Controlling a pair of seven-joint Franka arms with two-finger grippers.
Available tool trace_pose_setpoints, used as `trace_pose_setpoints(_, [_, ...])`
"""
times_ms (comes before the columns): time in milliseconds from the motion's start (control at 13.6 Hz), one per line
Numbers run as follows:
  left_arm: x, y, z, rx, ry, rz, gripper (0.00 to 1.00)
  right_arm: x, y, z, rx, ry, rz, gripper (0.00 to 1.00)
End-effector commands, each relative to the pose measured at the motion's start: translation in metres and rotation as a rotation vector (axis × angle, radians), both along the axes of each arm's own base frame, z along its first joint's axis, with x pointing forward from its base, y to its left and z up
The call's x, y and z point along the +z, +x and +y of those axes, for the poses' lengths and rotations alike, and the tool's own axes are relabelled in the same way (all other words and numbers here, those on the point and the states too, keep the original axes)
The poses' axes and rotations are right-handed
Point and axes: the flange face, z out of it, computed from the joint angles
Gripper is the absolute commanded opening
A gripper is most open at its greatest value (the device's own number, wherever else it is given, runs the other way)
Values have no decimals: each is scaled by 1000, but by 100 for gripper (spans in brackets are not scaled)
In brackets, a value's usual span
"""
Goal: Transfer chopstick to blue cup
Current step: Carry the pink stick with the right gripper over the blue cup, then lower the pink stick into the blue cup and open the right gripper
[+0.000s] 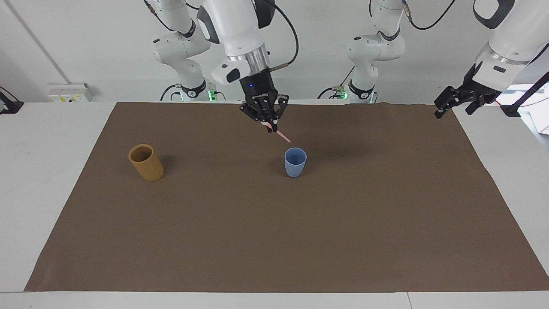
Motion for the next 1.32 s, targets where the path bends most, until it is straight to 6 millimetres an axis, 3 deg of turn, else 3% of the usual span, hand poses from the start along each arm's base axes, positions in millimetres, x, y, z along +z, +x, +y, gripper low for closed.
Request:
trace_pose_setpoints(0, [2, -3, -4, -69, 10, 20, 100, -32, -7, 14, -11, -25, -12, 0])
trace_pose_setpoints(147, [-2, -6, 0, -60, 10, 29, 100, -47, -11, 14, -9, -37, 6, 0])
trace_pose_setpoints(368, [-3, -8, 4, -43, 11, 32, 100, -52, -14, 15, -6, -37, 4, 1])
trace_pose_setpoints(588, [-4, -8, 6, -40, 11, 34, 100, -71, -19, 18, -10, -22, -13, 14])
trace_pose_setpoints(662, [-4, -8, 6, -40, 11, 34, 100, -74, -19, 19, -15, -25, -7, 35])
trace_pose_setpoints(735, [-4, -8, 6, -40, 11, 34, 100, -73, -17, 17, -19, -25, -7, 92])
trace_pose_setpoints(809, [-4, -8, 6, -40, 11, 34, 100, -66, -14, 15, -16, -34, -21, 100])
trace_pose_setpoints(956, [-4, -8, 6, -40, 11, 34, 100, -51, -4, 7, -15, -67, -53, 100])
trace_pose_setpoints(1029, [-4, -8, 6, -40, 11, 34, 100, -38, 4, -6, -24, -104, -58, 100])
trace_pose_setpoints(1103, [-4, -8, 6, -40, 11, 34, 100, -11, 14, -29, -37, -148, -58, 100])
trace_pose_setpoints(1250, [-3, -8, 6, -40, 11, 32, 100, 38, 30, -108, 33, -255, 34, 100])
